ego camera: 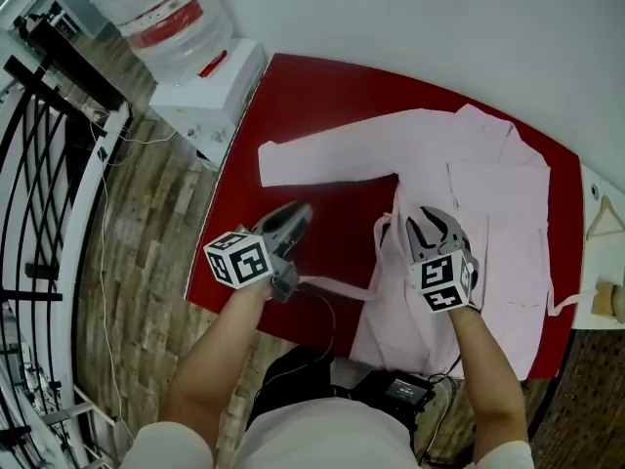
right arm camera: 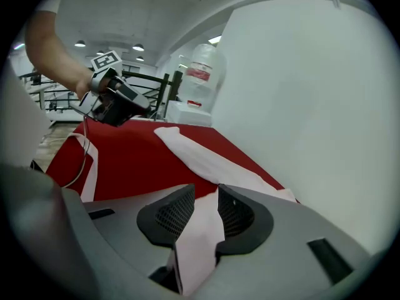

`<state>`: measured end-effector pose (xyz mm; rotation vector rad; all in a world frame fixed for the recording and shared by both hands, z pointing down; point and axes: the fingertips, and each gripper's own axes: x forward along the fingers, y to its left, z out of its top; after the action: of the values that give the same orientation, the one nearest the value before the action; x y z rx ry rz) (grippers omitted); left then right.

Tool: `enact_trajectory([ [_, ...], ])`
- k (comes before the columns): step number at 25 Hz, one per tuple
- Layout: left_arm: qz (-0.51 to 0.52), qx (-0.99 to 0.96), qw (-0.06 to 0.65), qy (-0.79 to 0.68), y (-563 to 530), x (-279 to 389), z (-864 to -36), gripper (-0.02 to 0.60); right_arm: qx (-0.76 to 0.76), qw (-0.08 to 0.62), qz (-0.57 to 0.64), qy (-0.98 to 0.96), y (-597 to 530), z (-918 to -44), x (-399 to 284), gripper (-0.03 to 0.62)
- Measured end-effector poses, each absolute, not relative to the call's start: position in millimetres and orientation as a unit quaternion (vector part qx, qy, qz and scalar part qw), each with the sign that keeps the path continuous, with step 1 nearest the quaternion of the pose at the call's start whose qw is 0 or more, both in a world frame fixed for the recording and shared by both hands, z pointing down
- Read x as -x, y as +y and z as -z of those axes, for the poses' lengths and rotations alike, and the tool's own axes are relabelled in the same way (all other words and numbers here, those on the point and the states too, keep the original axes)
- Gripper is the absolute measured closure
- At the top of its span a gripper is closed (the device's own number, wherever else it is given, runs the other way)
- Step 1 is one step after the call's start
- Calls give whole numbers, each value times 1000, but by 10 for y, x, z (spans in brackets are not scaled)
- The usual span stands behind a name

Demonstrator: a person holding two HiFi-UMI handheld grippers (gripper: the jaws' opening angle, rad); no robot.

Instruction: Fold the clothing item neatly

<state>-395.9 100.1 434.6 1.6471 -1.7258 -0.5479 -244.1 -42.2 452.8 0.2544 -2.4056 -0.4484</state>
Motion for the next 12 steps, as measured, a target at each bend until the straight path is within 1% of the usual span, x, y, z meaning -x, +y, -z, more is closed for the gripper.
enact_trajectory([
  [4,221,-615,342,-675,1280,4310,-4424,517,-44,331,193,-923,71,-4584,3006,491],
  [12,244,-579,350,-695,1635,4820,-4671,515,69,336,247,-906,866,-4964,4002,491],
])
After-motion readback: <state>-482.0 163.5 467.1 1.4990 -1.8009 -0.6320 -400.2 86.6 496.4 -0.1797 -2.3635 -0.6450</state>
